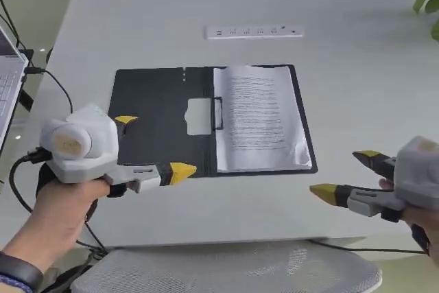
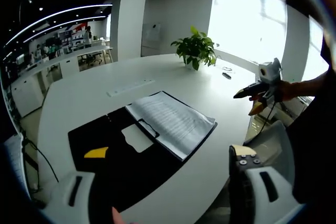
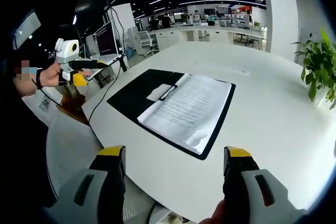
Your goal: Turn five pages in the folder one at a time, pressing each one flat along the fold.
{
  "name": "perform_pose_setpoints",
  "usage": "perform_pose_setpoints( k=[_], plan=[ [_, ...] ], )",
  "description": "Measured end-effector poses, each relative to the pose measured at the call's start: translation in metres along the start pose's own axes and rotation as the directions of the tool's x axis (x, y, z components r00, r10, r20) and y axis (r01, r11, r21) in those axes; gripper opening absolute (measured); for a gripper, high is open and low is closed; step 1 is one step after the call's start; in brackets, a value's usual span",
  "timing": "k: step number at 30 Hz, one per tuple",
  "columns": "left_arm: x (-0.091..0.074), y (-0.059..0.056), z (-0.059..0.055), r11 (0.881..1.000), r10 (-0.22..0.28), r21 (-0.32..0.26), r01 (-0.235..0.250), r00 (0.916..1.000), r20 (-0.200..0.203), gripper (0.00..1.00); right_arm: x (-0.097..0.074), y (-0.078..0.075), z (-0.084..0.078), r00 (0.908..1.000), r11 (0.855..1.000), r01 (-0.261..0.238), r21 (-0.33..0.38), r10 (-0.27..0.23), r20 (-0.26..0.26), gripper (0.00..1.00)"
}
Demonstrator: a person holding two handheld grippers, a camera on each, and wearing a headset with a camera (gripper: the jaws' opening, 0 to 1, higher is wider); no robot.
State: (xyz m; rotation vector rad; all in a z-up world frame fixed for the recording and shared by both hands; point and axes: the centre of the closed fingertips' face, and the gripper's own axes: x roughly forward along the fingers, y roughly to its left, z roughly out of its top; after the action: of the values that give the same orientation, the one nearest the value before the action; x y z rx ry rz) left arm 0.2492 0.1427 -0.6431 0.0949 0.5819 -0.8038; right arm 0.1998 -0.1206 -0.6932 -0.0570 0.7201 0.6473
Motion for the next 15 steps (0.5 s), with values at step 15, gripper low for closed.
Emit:
perform_pose_setpoints(
  k=[15],
  plan=[
    [0.055, -0.027, 0.041, 0.992, -0.094, 0.089, 0.092, 0.9956, 0.01, 0.91, -0.001, -0.003, -0.003, 1.0, 1.0, 0.006, 0.01, -0.006, -0.001, 0.75]
  ],
)
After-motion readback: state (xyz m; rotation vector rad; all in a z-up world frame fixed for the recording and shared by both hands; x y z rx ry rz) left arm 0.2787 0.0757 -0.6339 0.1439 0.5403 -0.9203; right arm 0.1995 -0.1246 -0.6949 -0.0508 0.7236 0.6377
